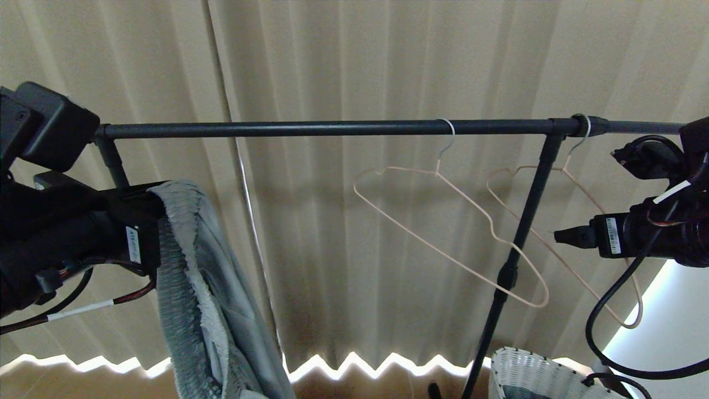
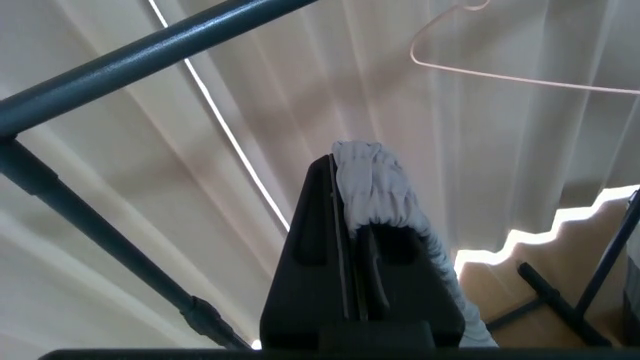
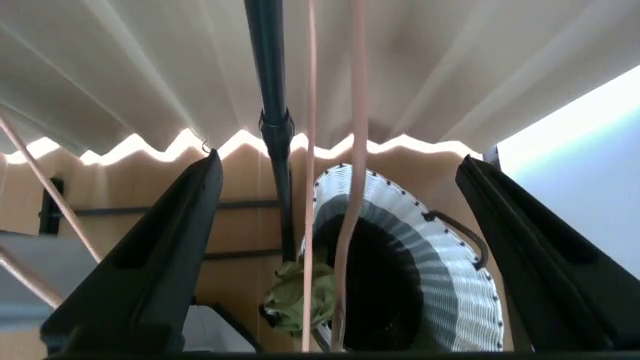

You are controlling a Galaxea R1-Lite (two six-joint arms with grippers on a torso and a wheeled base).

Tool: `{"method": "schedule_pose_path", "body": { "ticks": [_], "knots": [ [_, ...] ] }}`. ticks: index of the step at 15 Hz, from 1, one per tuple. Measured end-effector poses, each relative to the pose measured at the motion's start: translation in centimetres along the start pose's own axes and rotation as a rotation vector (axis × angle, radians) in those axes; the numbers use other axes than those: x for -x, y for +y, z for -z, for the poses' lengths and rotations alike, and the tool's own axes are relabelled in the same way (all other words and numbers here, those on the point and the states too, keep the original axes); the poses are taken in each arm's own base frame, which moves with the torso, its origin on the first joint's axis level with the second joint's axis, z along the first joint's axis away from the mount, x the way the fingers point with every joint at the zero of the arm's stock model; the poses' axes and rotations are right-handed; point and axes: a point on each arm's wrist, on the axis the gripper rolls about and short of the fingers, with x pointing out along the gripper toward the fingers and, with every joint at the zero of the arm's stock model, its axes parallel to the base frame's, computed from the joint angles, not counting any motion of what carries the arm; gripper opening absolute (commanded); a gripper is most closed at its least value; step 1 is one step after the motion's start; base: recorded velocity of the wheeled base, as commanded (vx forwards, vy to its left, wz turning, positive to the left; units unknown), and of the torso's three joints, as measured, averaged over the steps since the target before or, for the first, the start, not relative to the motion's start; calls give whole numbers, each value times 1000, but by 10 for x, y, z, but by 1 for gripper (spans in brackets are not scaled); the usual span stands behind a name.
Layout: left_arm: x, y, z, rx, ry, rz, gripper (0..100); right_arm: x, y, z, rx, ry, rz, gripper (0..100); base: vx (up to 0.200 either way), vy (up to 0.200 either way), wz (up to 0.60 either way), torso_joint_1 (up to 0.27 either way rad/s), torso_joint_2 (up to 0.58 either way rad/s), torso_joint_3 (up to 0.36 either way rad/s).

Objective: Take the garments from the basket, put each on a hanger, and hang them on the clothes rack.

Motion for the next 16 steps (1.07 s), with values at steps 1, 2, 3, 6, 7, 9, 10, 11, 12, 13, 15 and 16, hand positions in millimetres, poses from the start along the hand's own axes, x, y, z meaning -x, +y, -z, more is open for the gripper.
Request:
{"method": "schedule_pose_path", "body": {
  "ticks": [1, 2, 3, 6, 7, 9, 10, 11, 12, 13, 15, 16],
  "knots": [
    [0, 0, 0, 0, 1, 0, 0, -1, -1, 0, -4, 1, -6, 100, 0, 0, 0, 0, 0, 0],
    [0, 0, 0, 0, 0, 0, 0, -1, -2, 0, -7, 3, -14, 100, 0, 0, 0, 0, 0, 0],
    [0, 0, 0, 0, 1, 0, 0, -2, -3, 0, -8, 6, -16, 0, 0, 0, 0, 0, 0, 0],
    [0, 0, 1, 0, 2, 0, 0, -7, -4, 0, -12, 19, -10, 0, 0, 0, 0, 0, 0, 0],
    [0, 0, 1, 1, 2, 0, 0, -9, -6, 0, -16, 24, -4, 0, 0, 0, 0, 0, 0, 0],
    [1, 0, 0, 2, -1, 0, 0, -14, -7, -1, -18, 34, 4, 0, 0, 0, 0, 0, 0, 0],
    [2, 0, 0, 2, -2, -1, 0, -15, -8, -1, -18, 37, 5, 0, 0, 0, 0, 0, 0, 0],
    [2, 0, 0, 2, -3, -1, 0, -15, -8, -1, -18, 38, 6, 0, 0, 0, 0, 0, 0, 0],
    [2, 0, 0, 3, -4, -2, 0, -15, -8, -1, -17, 37, 6, 0, 0, 0, 0, 0, 0, 0],
    [3, 1, 0, 3, -6, -2, 0, -13, -8, -1, -16, 34, 6, 0, 0, 0, 0, 0, 0, 0],
    [4, 1, -1, 3, -9, -3, 0, -8, -9, -2, -14, 17, 5, 0, 0, 0, 0, 0, 0, 0],
    [4, 1, -1, 3, -10, -3, 0, -4, -10, -3, -16, 3, 6, 0, 0, 0, 0, 0, 0, 0]
  ]
}}
